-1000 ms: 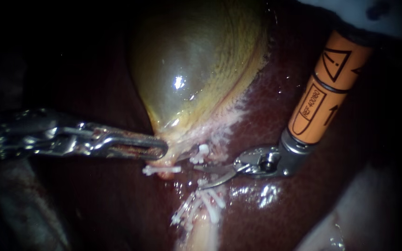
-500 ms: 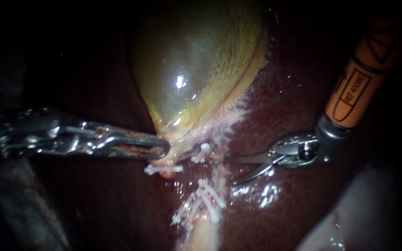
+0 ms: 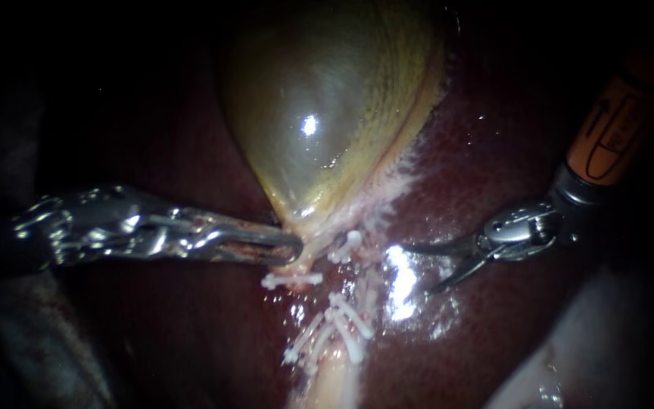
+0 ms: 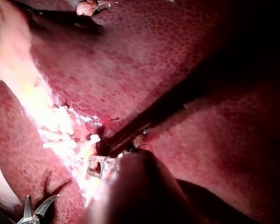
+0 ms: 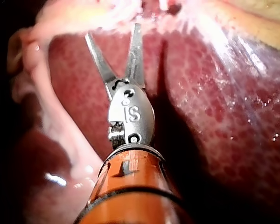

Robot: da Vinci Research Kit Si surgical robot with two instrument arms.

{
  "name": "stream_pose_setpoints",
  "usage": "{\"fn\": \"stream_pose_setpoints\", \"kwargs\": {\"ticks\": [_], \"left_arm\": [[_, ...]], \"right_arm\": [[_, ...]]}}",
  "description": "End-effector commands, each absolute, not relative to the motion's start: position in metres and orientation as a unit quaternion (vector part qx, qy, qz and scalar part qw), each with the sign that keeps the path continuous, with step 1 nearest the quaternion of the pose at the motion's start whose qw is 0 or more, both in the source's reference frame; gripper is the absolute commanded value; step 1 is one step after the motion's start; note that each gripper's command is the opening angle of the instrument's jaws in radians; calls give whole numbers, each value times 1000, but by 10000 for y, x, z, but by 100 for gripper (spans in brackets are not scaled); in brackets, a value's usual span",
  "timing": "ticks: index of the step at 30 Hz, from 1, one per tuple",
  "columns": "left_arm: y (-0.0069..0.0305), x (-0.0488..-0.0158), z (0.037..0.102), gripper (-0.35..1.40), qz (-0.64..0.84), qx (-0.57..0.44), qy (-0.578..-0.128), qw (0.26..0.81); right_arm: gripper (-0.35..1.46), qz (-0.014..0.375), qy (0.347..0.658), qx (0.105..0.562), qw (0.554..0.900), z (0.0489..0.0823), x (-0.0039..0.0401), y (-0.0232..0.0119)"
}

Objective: Go back from the cut right tube

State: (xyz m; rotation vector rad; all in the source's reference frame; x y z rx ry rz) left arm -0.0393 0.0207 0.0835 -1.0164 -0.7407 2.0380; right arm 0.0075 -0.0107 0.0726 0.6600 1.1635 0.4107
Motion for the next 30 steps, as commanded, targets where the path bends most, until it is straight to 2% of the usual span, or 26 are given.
{"fn": "stream_pose_setpoints", "kwargs": {"ticks": [1,11,30], "left_arm": [[207,-396,835,-35,790,-399,-286,367],[211,-409,837,-35,777,-421,-282,373],[211,-410,838,-35,778,-421,-282,373]], "right_arm": [[83,186,536,303,766,727,75,-107],[78,185,537,301,766,727,76,-107],[74,181,538,297,768,727,78,-107]]}}
